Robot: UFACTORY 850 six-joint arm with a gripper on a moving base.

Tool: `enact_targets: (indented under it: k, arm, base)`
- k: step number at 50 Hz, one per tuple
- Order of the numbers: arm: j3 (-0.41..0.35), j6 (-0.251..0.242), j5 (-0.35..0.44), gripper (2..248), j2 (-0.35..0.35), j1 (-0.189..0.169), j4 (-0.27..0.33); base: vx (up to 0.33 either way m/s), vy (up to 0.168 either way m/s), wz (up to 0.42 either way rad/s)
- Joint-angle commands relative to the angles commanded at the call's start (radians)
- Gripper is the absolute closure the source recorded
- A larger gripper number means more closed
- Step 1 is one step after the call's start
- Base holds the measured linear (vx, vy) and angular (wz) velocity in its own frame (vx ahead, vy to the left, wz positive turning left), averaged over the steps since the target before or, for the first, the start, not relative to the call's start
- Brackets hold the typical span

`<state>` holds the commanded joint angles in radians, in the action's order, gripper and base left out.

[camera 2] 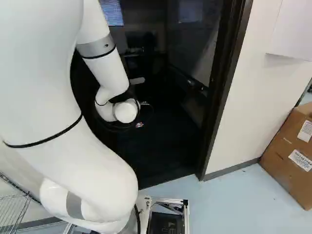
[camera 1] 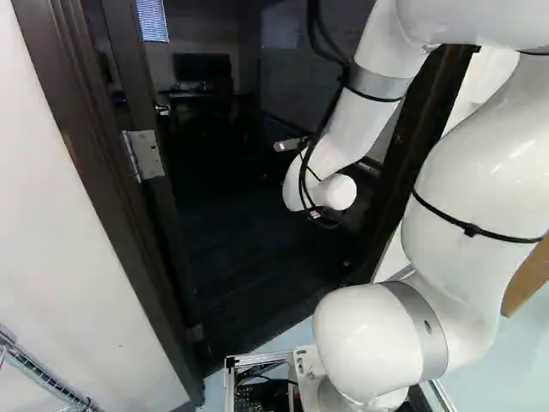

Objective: Open the door and move inside

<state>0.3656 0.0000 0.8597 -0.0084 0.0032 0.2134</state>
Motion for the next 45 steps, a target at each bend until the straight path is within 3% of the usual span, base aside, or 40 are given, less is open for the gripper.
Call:
enact_targets:
  k: [29,45]
  arm:
    - [-0.151,0.0,0.0,3,0.155,-0.054,-0.07]
    - [-0.167,0.0,0.0,3,0.172,-0.059,-0.078]
  base:
    - [0.0,0.0,0.0]
    - [0.0,0.0,0.0]
